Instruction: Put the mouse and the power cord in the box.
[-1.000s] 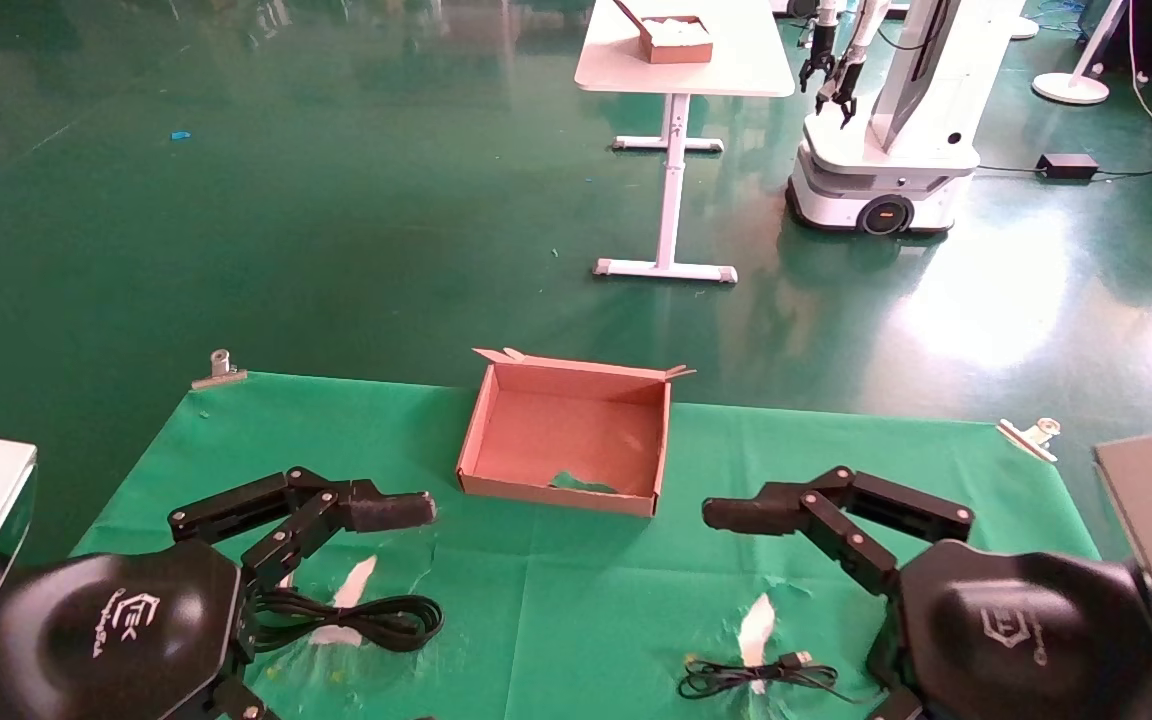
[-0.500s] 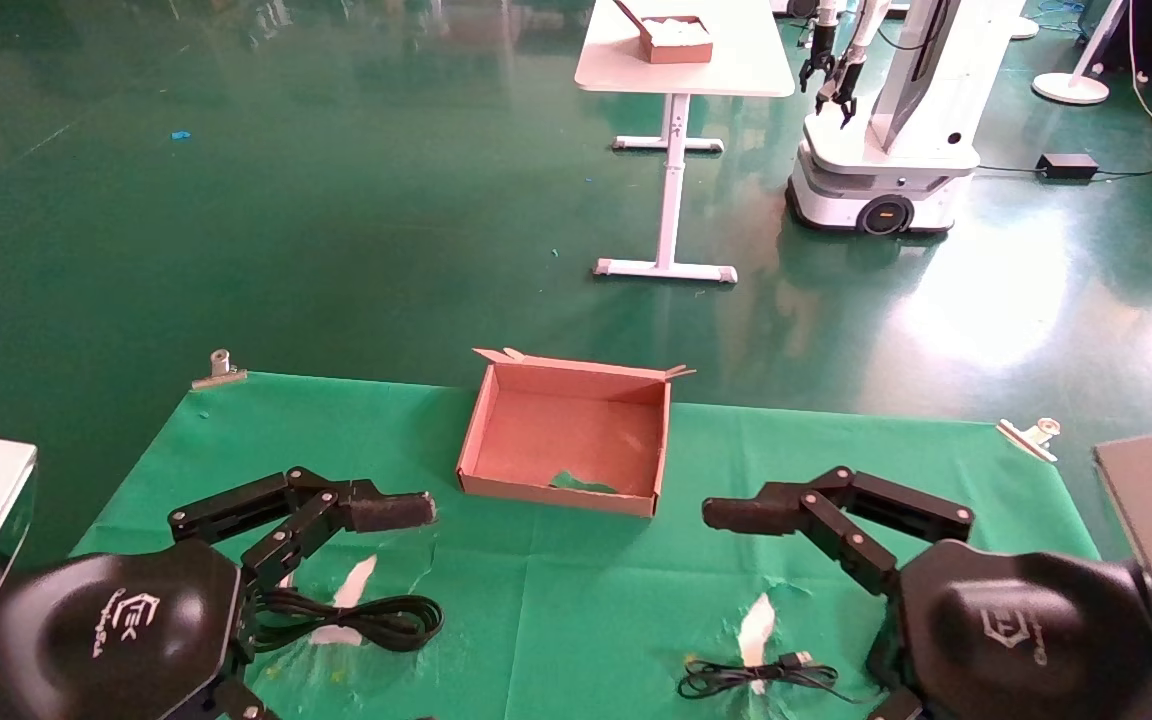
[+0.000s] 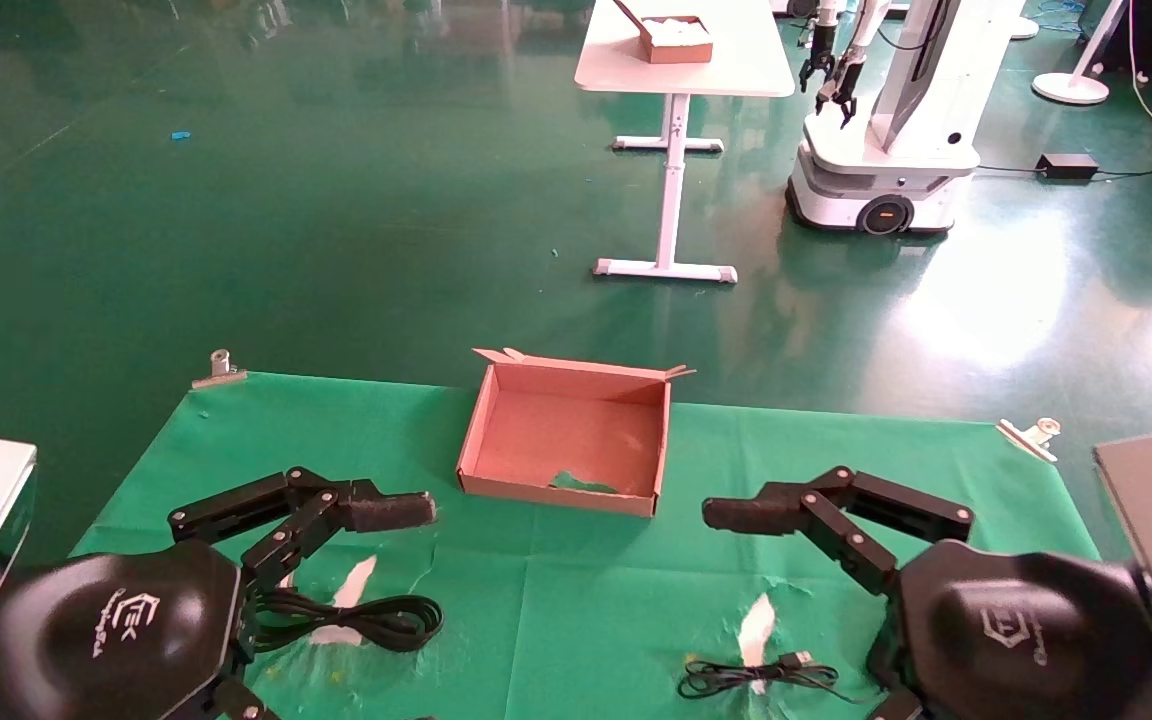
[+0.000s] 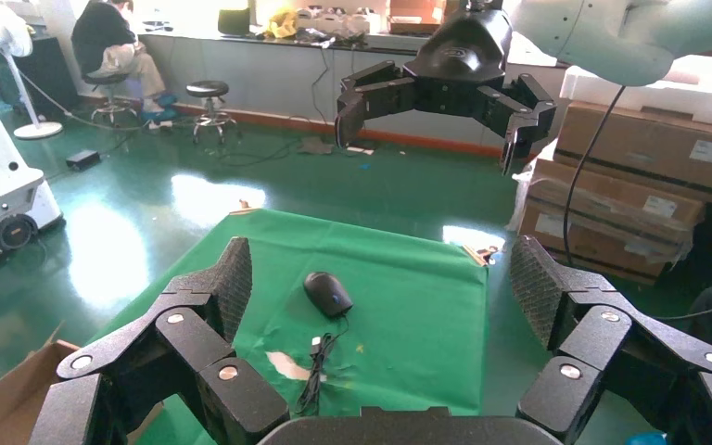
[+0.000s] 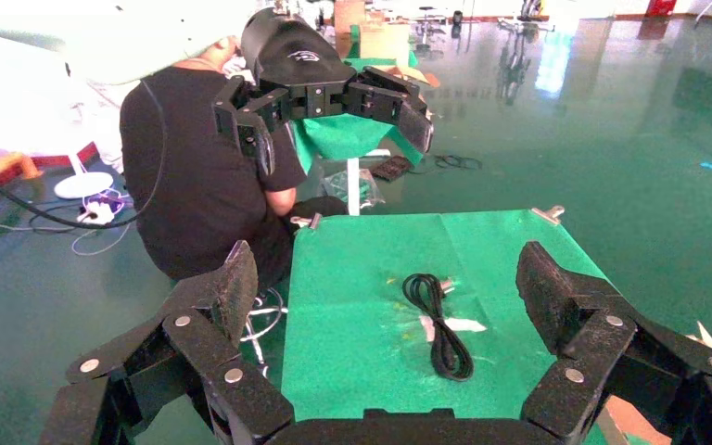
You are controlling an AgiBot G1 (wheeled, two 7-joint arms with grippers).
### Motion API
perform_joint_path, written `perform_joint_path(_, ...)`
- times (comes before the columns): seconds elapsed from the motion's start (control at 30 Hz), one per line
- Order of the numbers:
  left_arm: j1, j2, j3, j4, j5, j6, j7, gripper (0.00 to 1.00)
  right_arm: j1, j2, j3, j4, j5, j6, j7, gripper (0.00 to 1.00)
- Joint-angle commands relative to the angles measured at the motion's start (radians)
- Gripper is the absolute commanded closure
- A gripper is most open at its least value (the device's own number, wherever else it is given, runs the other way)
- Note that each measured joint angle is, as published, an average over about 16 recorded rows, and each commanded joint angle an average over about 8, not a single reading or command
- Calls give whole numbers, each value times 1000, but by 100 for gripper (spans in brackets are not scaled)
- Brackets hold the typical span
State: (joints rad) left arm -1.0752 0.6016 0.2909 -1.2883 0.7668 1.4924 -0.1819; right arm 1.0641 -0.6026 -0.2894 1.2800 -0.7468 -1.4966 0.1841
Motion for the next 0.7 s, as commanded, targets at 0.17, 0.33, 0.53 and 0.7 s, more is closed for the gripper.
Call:
perform_joint_path(0.17,-11,-25,33,-21,111,-6,9,0,-25,17,-15,-14,-37,0,-3,0)
perform_joint_path(0.33,-98,-32,130,-56,402,-10,-10,0,-34,48,-47,-25,-138,10,-7,0)
perform_joint_path(0.53,-230,36,247,-61,713,-5,-76,0,70,68,-138,48,-433,28,48,0)
perform_joint_path(0.7,-277,63,281,-62,817,6,-110,0,150,49,-181,75,-542,13,84,0)
